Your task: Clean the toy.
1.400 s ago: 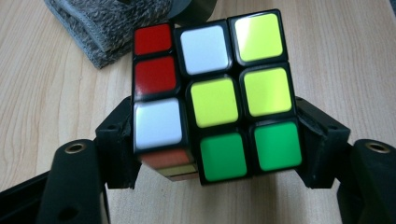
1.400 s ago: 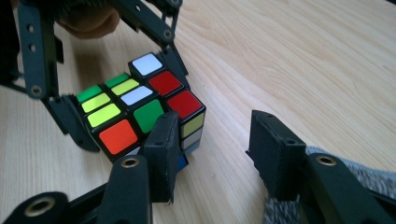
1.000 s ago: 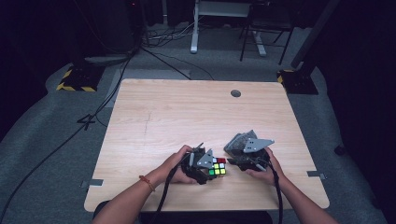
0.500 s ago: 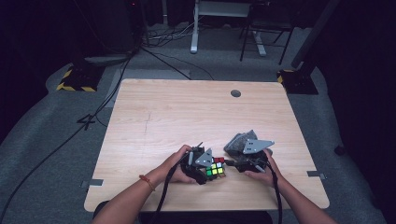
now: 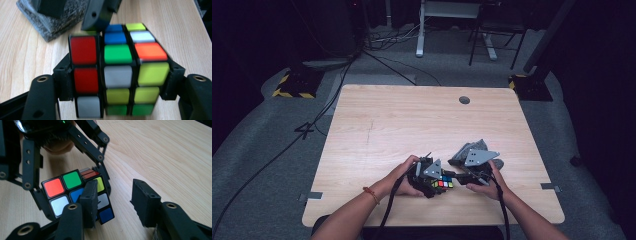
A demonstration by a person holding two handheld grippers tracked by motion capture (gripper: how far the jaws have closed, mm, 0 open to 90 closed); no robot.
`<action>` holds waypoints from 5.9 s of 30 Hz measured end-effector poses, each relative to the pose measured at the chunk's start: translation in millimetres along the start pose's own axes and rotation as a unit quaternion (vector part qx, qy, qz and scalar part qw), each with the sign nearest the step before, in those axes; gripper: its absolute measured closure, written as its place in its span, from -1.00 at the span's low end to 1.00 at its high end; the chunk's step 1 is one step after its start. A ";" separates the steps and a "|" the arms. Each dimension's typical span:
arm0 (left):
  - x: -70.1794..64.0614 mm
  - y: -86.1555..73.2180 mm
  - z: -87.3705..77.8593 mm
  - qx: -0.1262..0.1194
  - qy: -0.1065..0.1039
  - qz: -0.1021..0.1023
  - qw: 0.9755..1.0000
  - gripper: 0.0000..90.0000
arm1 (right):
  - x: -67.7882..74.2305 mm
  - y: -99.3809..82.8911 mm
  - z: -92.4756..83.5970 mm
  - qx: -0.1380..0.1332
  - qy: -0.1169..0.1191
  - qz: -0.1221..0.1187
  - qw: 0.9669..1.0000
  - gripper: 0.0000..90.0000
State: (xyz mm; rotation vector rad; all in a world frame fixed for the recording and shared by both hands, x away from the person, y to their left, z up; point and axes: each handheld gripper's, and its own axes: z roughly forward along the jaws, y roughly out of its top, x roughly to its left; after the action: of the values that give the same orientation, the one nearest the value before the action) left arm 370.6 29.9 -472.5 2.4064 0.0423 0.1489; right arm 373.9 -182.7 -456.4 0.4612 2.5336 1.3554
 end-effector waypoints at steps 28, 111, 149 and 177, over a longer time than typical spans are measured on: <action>-1.3 -5.5 14.6 -0.016 -0.035 -0.014 0.999 -0.30 | 8.9 5.6 14.4 -0.002 0.007 0.022 1.000 0.10; -1.0 -44.5 -9.1 0.011 -0.005 -0.101 0.995 -0.44 | -30.5 -58.5 -26.4 0.116 -0.014 0.045 0.992 0.64; -4.0 -3.0 -19.6 0.028 0.039 -0.042 0.998 -0.25 | 12.7 18.3 -41.9 0.011 0.033 -0.052 0.998 0.78; -3.8 7.1 -54.0 -0.044 0.067 -0.042 0.996 -0.25 | -2.3 11.6 -32.5 0.008 0.020 -0.014 1.000 0.78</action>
State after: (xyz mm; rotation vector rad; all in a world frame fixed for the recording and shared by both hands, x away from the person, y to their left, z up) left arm 360.3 60.2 -428.3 2.2986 0.1937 0.2685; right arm 366.8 -202.4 -428.9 0.4041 2.5754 1.3478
